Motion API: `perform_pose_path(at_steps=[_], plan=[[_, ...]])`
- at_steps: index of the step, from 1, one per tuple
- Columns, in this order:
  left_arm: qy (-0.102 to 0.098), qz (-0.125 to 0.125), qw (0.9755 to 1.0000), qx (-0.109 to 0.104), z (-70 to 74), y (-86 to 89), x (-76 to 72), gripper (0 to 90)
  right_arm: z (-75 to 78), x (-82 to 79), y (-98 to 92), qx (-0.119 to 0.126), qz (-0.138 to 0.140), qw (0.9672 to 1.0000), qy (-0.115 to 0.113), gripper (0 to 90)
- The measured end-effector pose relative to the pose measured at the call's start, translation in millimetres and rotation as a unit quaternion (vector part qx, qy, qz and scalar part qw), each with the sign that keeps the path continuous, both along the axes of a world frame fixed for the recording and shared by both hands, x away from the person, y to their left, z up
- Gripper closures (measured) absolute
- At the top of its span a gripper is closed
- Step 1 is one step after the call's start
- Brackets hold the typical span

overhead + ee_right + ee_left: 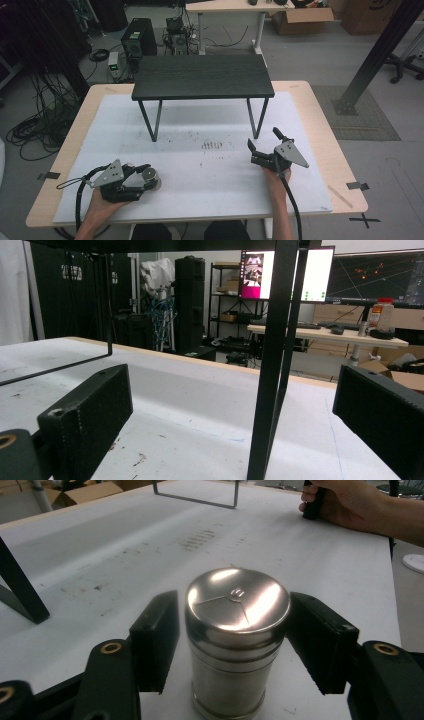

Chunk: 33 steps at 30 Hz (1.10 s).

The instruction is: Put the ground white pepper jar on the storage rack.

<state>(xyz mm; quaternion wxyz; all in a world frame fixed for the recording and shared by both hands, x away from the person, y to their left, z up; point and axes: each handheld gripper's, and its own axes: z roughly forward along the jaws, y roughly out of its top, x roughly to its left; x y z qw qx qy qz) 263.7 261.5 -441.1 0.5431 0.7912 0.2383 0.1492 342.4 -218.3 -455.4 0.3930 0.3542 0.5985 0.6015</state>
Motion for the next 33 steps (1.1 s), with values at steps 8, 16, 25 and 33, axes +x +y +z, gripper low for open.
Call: perform_pose_path(at_steps=[8,16,25,33], plan=[[0.005,0.002,1.0000,-0.002,-0.4,0.0,0.4,41.4,0.0,0.0,-0.1,0.001,0.000,1.0000,0.000,2.2],[0.002,0.004,1.0000,-0.004,-1.0,-0.3,-0.3,48.5,0.0,0.1,-0.1,0.001,0.000,1.0000,0.001,2.2],[0.002,0.006,1.0000,-0.001,0.0,-0.9,-1.0,48.9,0.0,0.0,-0.1,0.001,0.000,1.0000,0.001,2.2],[0.000,0.009,1.0000,0.001,0.1,-1.5,-2.0,49.0,0.0,0.2,-0.3,0.001,0.000,1.0000,0.000,2.2]])
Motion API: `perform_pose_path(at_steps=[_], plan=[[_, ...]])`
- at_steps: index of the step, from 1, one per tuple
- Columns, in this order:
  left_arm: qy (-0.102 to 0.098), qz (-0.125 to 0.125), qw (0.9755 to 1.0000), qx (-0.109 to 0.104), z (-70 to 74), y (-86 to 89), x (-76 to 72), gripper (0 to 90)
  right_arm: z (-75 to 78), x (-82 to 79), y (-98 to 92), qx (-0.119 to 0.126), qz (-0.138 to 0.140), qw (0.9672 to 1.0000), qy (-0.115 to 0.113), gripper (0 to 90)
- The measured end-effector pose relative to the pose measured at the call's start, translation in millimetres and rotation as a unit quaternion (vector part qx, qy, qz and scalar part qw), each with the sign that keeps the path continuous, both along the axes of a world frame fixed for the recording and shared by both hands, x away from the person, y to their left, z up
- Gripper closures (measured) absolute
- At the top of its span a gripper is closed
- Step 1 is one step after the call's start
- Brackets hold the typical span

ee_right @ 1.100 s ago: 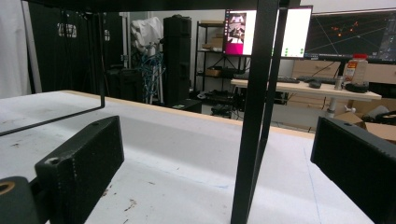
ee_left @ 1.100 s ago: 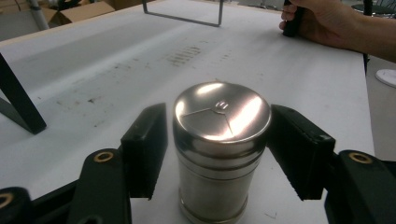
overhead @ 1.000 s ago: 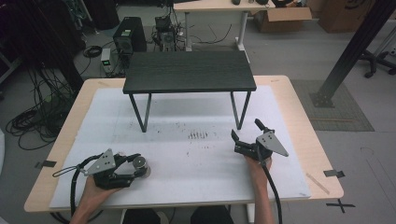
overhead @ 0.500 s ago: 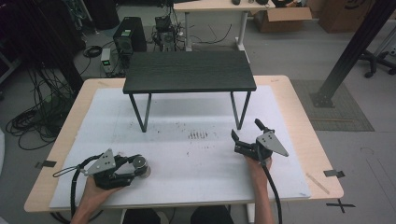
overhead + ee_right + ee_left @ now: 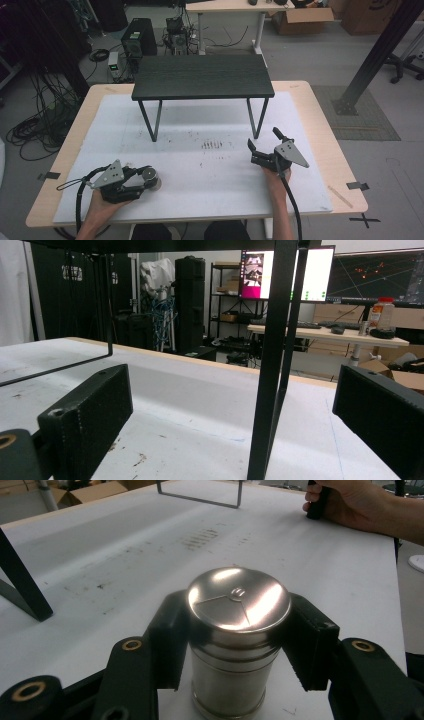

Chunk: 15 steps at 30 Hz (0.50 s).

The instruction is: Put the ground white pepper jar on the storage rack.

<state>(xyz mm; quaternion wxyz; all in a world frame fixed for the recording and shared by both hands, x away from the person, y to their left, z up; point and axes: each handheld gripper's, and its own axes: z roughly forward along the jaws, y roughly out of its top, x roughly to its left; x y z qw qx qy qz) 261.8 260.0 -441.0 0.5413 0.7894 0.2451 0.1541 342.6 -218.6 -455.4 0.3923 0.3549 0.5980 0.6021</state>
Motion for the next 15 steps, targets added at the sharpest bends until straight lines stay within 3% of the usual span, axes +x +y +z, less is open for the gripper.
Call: perform_pose_path(at_steps=[7,15], plan=[[-0.003,0.004,1.0000,0.006,1.8,-2.7,-1.5,49.0,0.0,-0.1,0.1,0.000,0.000,1.0000,0.000,2.2],[-0.003,0.002,1.0000,-0.001,15.7,-5.6,-1.9,49.0,0.0,-0.2,0.1,0.001,0.000,1.0000,0.000,2.2]])
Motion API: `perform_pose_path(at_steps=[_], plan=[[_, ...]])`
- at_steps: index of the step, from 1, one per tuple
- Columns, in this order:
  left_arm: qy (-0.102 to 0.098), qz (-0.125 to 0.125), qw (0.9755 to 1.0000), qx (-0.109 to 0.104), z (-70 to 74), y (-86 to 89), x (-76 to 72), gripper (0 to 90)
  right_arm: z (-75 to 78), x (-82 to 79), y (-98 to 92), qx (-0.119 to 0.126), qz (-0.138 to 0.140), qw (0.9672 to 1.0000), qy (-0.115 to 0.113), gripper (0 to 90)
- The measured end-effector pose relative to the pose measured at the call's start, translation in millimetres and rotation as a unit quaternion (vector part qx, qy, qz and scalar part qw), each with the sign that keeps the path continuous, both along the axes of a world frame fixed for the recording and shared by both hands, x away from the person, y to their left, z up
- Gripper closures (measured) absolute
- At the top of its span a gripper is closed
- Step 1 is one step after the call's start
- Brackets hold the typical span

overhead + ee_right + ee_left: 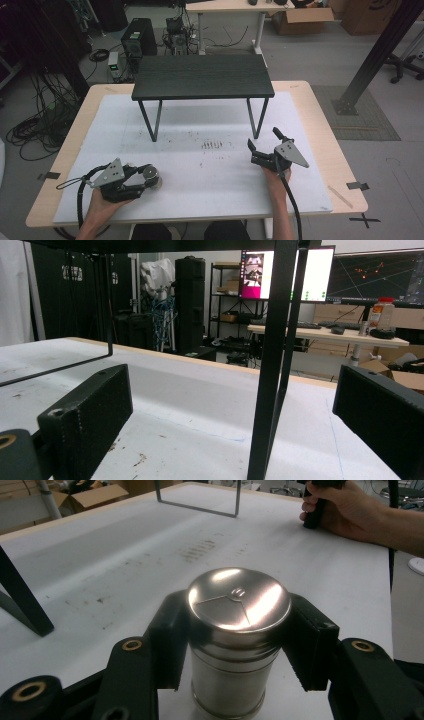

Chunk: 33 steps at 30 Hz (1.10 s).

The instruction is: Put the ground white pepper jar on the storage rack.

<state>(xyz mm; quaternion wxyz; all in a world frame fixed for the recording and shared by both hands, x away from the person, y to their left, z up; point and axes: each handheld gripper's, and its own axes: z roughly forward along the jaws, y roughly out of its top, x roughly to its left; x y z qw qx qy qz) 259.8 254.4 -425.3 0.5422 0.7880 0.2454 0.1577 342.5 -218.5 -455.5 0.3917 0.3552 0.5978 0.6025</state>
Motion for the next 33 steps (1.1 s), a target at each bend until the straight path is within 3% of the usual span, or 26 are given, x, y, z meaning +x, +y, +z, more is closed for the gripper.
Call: perform_pose_path(at_steps=[5,21,33], plan=[[-0.001,0.002,1.0000,-0.005,15.1,-0.3,0.5,49.0,0.0,0.0,0.0,0.000,0.000,1.0000,0.000,2.2],[-0.014,-0.017,0.9997,0.010,82.2,-10.2,11.8,49.0,0.0,0.2,-0.2,0.000,-0.001,1.0000,0.000,2.2],[-0.020,-0.035,0.9991,0.013,133.6,-20.7,30.3,49.0,0.0,0.2,-0.3,0.002,-0.001,1.0000,0.000,2.2]])
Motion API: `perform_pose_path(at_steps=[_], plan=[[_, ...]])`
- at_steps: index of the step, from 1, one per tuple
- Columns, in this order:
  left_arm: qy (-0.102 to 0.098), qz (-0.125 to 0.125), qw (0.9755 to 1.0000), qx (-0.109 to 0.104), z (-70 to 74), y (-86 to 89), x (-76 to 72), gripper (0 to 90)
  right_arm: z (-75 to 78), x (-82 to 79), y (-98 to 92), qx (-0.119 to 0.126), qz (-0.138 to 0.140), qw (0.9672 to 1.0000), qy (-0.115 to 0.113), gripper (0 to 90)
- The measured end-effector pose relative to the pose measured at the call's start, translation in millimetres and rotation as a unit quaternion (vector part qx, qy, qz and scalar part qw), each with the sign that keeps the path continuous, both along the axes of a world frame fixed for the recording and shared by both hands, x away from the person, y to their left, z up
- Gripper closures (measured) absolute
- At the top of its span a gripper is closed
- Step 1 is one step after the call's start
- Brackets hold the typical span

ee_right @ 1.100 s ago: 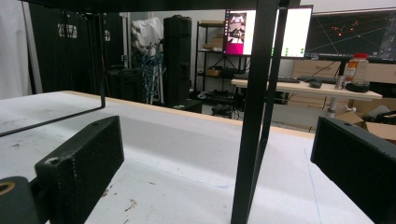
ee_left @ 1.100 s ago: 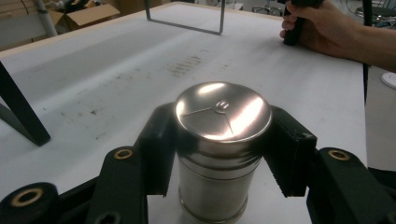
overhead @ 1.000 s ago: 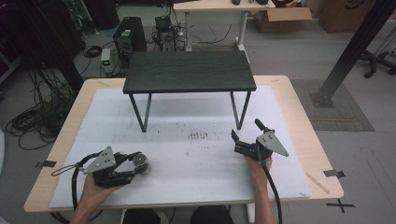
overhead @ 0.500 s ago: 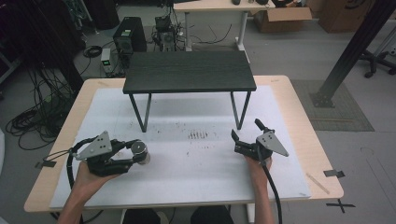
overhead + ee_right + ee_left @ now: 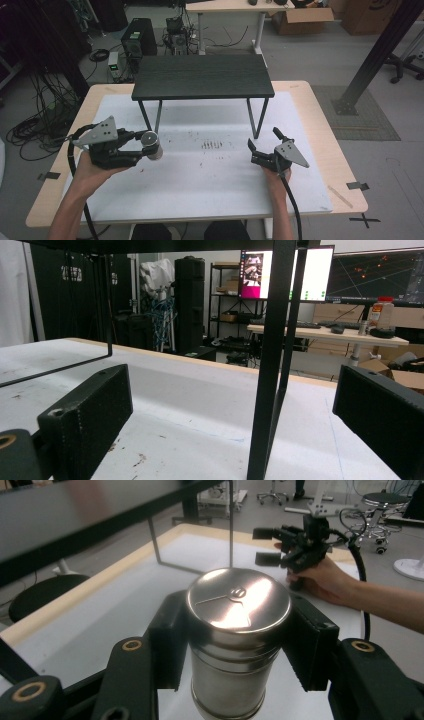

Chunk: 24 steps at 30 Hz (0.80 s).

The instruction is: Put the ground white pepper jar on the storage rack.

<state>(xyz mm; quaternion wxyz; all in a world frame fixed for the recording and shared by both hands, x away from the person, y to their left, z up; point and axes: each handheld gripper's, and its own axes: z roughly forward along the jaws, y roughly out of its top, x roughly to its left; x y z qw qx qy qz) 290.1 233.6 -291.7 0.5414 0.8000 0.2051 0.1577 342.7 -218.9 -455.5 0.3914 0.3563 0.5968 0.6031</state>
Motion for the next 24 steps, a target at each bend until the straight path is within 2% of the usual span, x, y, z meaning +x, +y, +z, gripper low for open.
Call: perform_pose_path(at_steps=[10,24], plan=[[-0.009,-0.013,0.9998,0.015,37.5,-11.9,19.7,49.1,0.0,0.1,-0.2,0.000,0.000,1.0000,0.000,2.2],[-0.017,-0.025,0.9994,0.018,87.4,-24.5,44.4,49.1,0.0,0.0,-0.4,0.001,-0.001,1.0000,0.001,2.2]])
